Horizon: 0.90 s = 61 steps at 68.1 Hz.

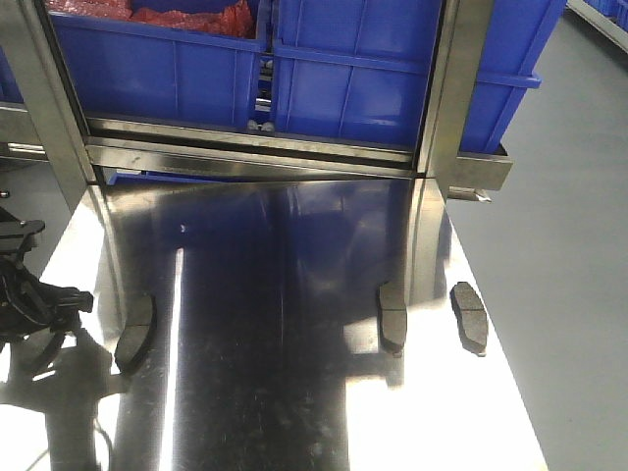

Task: Move and align brake pads A on conveyor
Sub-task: 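Lower the left gripper onto the brake pad nearest it and close, then lift the grasped brake pad off the table with the left gripper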

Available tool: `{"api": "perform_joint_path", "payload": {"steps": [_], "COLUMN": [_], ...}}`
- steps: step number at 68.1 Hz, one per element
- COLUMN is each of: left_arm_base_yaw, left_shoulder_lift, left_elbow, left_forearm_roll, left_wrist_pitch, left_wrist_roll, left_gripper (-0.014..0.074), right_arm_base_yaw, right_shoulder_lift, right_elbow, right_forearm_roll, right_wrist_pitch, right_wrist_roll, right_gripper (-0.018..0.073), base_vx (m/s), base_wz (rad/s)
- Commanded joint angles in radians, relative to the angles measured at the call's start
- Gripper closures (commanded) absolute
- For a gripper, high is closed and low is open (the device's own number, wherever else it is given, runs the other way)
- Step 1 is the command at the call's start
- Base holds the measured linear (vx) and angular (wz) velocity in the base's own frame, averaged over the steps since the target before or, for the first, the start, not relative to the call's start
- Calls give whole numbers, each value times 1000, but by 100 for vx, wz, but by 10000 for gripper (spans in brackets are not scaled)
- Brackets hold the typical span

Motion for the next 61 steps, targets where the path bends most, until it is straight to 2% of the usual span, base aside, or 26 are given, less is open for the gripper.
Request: {"api": "perform_joint_path", "payload": {"steps": [1,13,20,47,61], "left_arm_base_yaw": [-1,-1,-1,-1,-1], "left_shoulder_lift": [-37,-34,-34,-34,-35], "left_elbow": [-30,-30,-30,-30,-30], "left_forearm_roll": [-7,-7,-7,-7,-7], "left_wrist_pitch": [-24,-23,-21,-11,-5], "left_wrist_roll": [2,3,3,3,3], "left_gripper": [45,61,103,412,516], "right_arm_base_yaw": [-7,-7,-7,-7,-7], "right_shoulder_lift": [-15,-15,-15,-15,-15], "right_elbow": [21,21,21,21,21], "right_forearm_roll": [-3,-3,-3,-3,-3], "right_wrist_pitch": [-74,-74,-74,-74,-74], "right_wrist_roll": [-4,-4,-4,-4,-4], "right_gripper": [568,568,568,568,568], "base_vx": [0,0,0,0,0], "base_wz": [0,0,0,0,0]}}
